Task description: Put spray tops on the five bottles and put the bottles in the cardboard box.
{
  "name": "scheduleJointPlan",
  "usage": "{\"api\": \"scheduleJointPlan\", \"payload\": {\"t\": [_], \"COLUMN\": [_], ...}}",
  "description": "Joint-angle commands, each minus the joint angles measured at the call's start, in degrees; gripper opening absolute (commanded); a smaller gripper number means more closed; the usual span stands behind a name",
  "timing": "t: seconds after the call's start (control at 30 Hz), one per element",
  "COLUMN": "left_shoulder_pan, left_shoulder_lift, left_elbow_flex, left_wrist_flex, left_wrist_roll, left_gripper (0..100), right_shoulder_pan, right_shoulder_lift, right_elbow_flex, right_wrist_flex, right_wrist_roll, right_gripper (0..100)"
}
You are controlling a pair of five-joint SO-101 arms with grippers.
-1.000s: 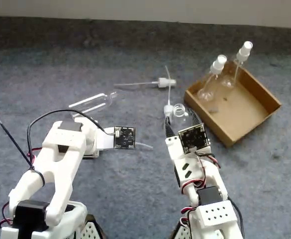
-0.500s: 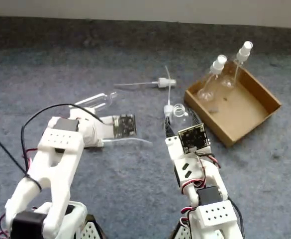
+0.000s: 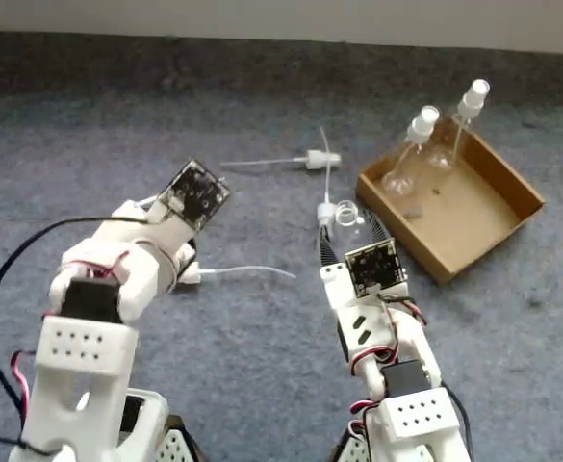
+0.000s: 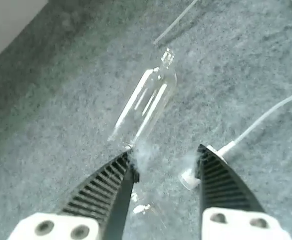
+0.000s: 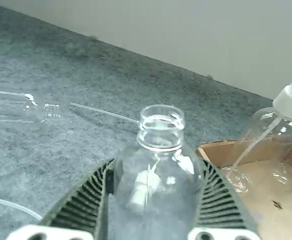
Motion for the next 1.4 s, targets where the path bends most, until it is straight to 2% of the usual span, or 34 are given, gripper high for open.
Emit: {"api": "scheduleJointPlan", "payload": {"t": [0.0, 0.1, 0.23, 0.6, 0.87, 1.0, 1.17, 1.37], "left_shoulder_pan": [0.13, 0.13, 0.04, 0.13, 0.31, 2.24, 2.68, 2.77], "left_shoulder_lift": [-11.82, -19.03, -24.57, -24.92, -24.31, -17.36, -2.15, 13.67], "left_elbow_flex": [2.77, 4.09, 3.82, 3.65, 1.10, -1.89, -8.84, -13.85], "left_wrist_flex": [1.23, 2.02, 8.35, 13.89, 17.93, 20.04, 20.40, 19.87], "left_wrist_roll": [3.34, 6.24, 9.32, 21.10, 34.73, 40.44, 49.58, 64.97], "left_gripper": [15, 15, 15, 15, 15, 15, 15, 15], "right_shoulder_pan": [0.66, 0.66, 0.66, 0.57, 0.57, 0.57, 0.57, 0.57], "right_shoulder_lift": [-1.10, -1.10, -1.10, -1.10, -1.10, -1.10, -1.10, -1.10], "right_elbow_flex": [4.79, 4.79, 4.79, 4.79, 4.79, 4.79, 4.88, 4.88], "right_wrist_flex": [-1.63, -1.63, -1.63, -1.63, -1.63, -1.63, -1.63, -1.63], "right_wrist_roll": [-0.35, -0.35, -0.35, -0.35, -0.35, -0.35, -0.35, -0.35], "right_gripper": [10.5, 10.5, 10.5, 10.5, 10.5, 10.5, 10.5, 10.5]}}
